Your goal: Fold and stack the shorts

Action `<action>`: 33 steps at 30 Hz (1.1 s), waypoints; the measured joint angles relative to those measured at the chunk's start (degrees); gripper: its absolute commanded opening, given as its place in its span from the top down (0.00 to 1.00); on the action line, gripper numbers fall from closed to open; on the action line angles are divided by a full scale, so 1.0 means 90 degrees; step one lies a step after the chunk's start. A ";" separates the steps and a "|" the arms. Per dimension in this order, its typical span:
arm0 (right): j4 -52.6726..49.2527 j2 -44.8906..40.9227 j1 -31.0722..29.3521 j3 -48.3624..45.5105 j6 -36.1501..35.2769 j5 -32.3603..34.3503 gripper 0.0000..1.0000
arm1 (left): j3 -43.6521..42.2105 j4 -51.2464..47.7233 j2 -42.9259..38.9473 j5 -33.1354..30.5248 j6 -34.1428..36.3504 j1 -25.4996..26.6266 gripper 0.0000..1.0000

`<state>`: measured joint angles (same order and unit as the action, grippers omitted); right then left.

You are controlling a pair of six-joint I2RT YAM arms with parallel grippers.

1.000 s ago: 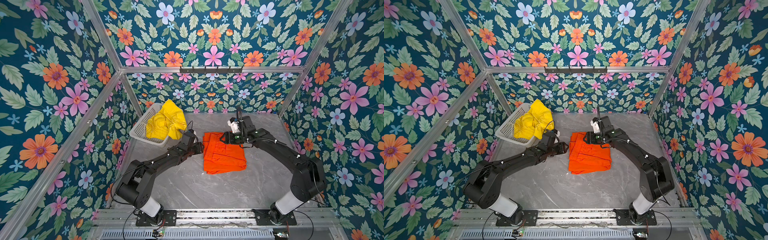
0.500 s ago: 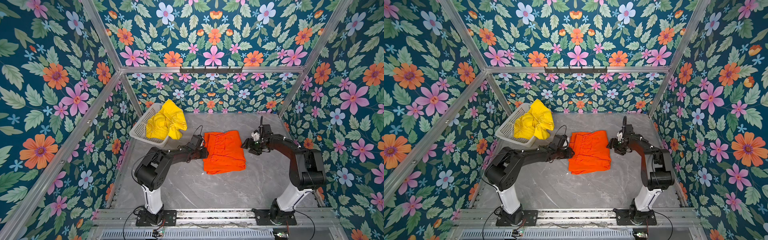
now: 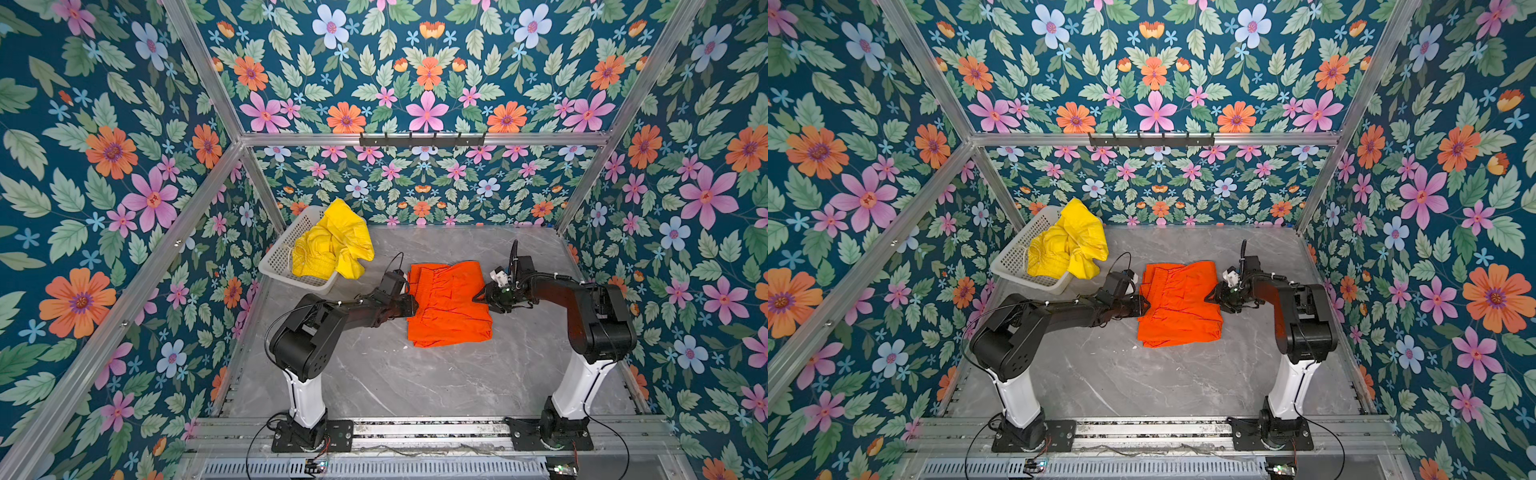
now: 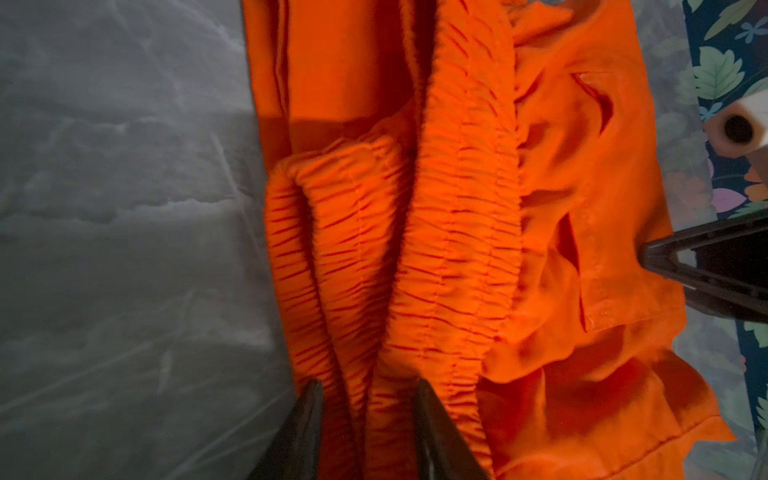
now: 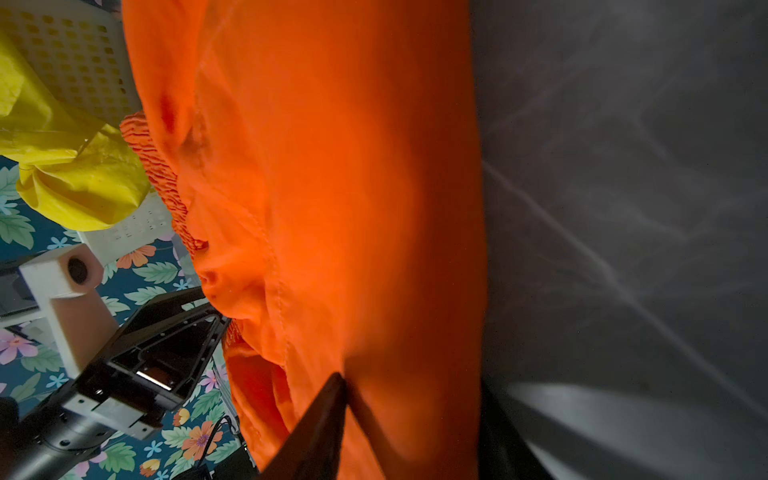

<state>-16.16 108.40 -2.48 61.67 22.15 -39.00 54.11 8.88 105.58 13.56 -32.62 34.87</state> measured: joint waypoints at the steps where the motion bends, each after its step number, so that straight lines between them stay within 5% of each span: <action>1: 0.0010 0.0022 -0.0005 -0.0002 -0.0002 0.0002 0.71 | 0.0005 -0.0049 -0.0024 -0.0015 -0.0002 0.0000 0.57; 6: 0.0010 0.0012 0.0000 0.0022 -0.0034 0.0075 0.89 | 0.0085 -0.0442 -0.0199 -0.0102 -0.0024 0.0000 0.49; 12: -0.0211 -0.0027 0.0143 0.0454 -0.0262 0.0318 0.95 | 0.0243 -0.0750 -0.0736 -0.0352 -0.0019 -0.0061 0.43; 33: -0.2057 0.1054 0.1846 0.3298 -0.2038 0.0865 0.98 | 0.0551 -0.1103 -0.1321 -0.1059 0.0311 -0.0478 0.42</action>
<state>-34.68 117.89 14.13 91.35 3.81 -31.22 59.07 -1.04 93.69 4.03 -29.82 30.57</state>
